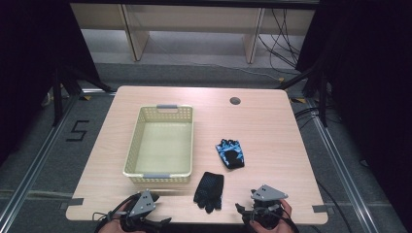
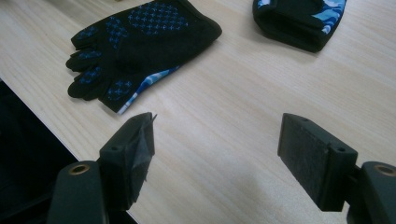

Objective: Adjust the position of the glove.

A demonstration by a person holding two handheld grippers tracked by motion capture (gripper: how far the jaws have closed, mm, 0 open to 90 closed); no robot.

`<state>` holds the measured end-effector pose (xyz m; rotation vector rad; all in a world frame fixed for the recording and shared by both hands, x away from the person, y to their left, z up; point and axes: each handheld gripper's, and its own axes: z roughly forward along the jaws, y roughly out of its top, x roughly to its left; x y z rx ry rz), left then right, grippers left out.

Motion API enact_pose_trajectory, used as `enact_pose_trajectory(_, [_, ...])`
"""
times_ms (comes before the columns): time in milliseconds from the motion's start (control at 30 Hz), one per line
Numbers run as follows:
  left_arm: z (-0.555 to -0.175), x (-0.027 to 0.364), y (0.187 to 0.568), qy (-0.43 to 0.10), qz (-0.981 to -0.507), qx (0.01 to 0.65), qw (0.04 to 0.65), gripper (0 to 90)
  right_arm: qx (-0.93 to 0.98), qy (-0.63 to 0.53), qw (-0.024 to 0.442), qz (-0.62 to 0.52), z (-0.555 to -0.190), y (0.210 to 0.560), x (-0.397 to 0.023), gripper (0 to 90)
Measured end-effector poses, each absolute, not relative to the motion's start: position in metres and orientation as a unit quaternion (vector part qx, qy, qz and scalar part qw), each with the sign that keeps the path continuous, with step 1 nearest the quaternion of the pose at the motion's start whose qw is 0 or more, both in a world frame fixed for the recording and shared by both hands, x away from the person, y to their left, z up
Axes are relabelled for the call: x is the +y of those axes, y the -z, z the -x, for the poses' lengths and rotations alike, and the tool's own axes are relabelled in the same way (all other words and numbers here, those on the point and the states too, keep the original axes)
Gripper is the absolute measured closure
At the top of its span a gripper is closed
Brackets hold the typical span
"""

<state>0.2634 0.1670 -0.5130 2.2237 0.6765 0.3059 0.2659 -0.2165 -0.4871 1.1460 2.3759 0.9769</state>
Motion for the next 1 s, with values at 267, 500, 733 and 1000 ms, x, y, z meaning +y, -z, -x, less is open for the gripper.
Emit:
enact_pose_trajectory(267, [-0.263,0.167,0.513,-0.119,-0.875,0.265,0.388,18.1,0.833,-0.35,0.166,-0.394,-0.265,0.485,-0.213,36.0])
enact_pose_trajectory(500, [-0.264,0.167,0.513,-0.116,-0.874,0.267,0.388,18.1,0.821,-0.383,0.166,-0.389,-0.264,0.478,-0.206,54.6])
enact_pose_trajectory(733, [-0.263,0.166,0.514,-0.114,-0.871,0.277,0.389,18.1,0.837,-0.393,0.166,-0.343,-0.27,0.475,-0.184,78.6])
enact_pose_trajectory(1000, [-0.264,0.166,0.513,-0.12,-0.873,0.269,0.388,18.1,0.862,-0.383,0.154,-0.295,-0.282,0.477,-0.155,90.0])
